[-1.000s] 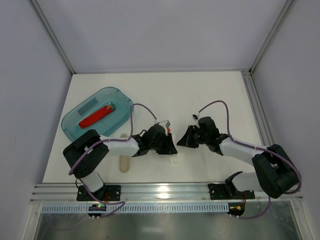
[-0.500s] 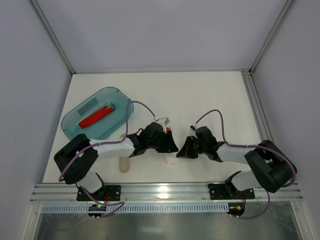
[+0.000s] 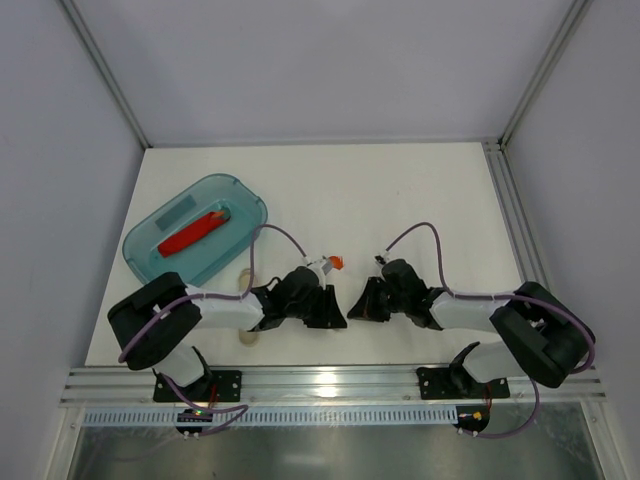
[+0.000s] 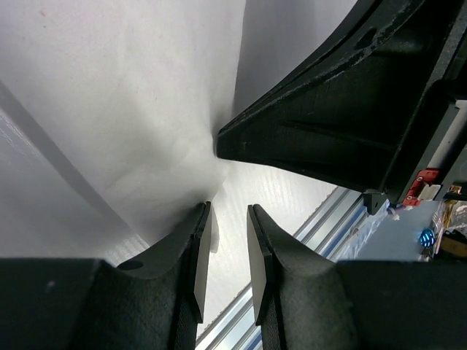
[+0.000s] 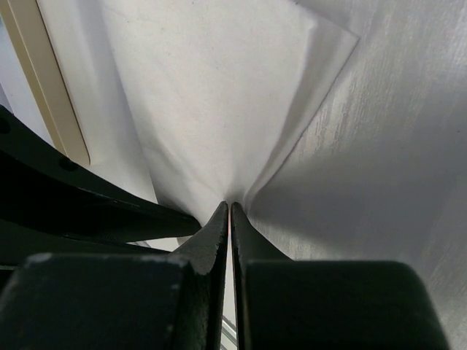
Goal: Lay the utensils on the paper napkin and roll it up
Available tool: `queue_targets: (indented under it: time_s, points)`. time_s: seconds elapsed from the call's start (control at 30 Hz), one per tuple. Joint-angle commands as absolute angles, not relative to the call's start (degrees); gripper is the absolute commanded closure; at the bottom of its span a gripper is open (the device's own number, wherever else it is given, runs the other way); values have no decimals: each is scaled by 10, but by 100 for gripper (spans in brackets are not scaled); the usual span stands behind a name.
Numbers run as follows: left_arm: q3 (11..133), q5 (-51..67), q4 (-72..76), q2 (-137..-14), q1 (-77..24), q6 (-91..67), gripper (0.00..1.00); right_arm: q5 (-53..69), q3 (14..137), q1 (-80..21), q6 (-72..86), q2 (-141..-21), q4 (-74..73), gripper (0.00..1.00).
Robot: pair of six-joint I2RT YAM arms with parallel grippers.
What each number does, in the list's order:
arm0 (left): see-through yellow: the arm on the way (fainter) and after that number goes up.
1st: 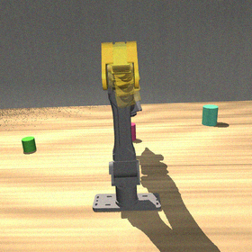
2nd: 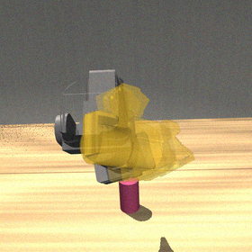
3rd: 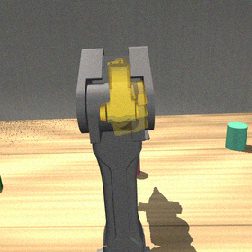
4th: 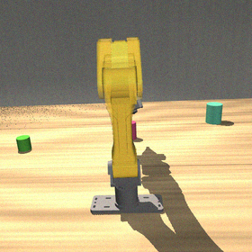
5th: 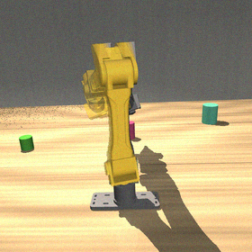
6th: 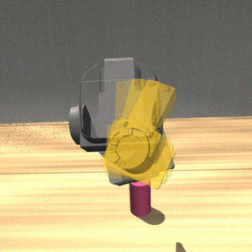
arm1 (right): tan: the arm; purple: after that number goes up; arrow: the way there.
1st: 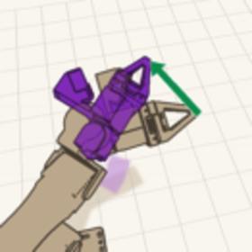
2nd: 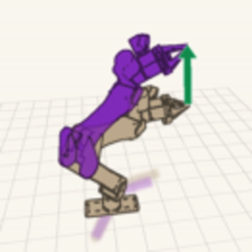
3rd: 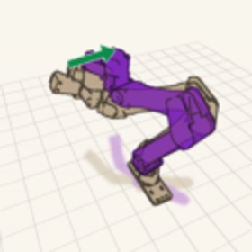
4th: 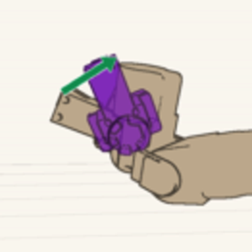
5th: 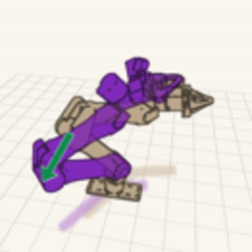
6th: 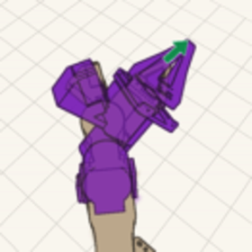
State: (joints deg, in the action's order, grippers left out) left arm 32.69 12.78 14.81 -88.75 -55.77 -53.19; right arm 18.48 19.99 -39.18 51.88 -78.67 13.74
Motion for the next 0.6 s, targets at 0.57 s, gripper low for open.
queue_targets:
  time_s: [0.57]
  points:
    - [299,109,185,-900,-560,-522,70,210,474,-299,252,-824,-97,59]
